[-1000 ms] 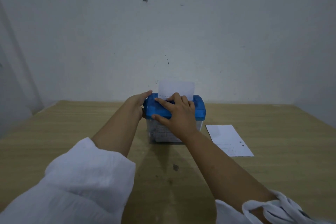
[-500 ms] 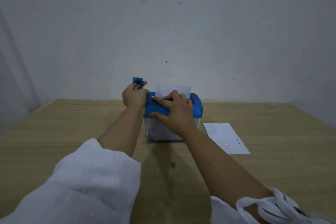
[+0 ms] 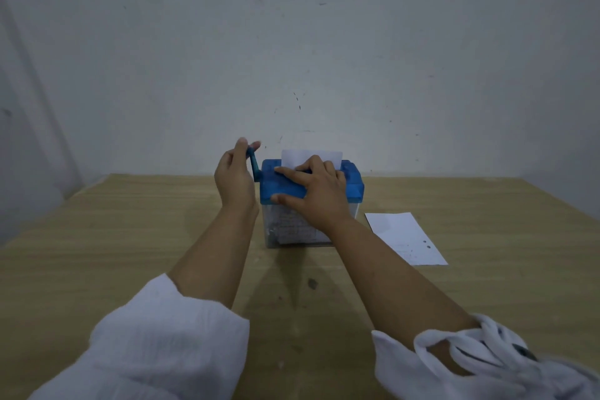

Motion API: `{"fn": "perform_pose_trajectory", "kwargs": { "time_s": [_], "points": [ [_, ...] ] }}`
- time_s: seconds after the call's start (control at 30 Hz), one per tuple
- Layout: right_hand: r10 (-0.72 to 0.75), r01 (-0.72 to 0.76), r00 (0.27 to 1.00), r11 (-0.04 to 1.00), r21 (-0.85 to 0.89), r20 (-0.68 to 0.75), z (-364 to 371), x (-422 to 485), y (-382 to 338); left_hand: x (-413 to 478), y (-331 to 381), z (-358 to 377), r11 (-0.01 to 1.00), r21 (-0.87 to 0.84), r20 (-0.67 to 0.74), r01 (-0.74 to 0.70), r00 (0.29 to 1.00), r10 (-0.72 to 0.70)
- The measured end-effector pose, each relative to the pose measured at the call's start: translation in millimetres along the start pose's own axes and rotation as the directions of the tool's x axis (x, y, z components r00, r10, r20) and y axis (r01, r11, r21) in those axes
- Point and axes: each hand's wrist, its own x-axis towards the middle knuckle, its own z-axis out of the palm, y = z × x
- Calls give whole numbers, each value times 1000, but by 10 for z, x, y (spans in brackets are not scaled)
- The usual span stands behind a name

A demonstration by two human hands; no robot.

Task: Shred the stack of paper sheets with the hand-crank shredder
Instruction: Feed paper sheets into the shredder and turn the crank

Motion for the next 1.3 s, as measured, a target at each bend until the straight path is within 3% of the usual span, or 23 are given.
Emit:
{"fn": "perform_pose_trajectory", "kwargs": {
  "time_s": [0.17,0.33,0.47,0.53,0.7,0.93,1.03,1.13,1.3],
  "points": [
    [-2,2,1000,1000,-14,7,-21,-9,2,-205,-111,-83,998,-15,-136,-54,989,51],
    [10,-10,1000,1000,-26,9,-18,-21,-8,-309,-175,-254,1000,-16,-189,17,982,-20],
    [15,-15,1000,999,-41,16,-9,-24,-27,-446,-411,-516,970,31,-198,243,952,-232],
    [1,-1,1000,999,-42,17,-12,-21,-29,-378,-511,-558,931,-41,-134,364,921,-366],
    [-24,24,1000,998,-56,1,0,-34,-10,-131,-532,-507,834,-132,-43,535,838,-544],
    [-39,37,999,995,-95,-20,25,-15,21,156,-396,-285,821,130,-145,557,829,-540],
    [-52,50,998,996,-71,-23,35,-29,24,184,-130,-56,789,281,-86,546,833,-546],
    [-56,54,998,996,-70,-25,37,-22,26,215,73,152,719,398,-33,570,792,-609],
    [-53,51,998,997,-59,-33,32,-24,32,334,30,139,735,390,14,555,794,-608]
  ]
}}
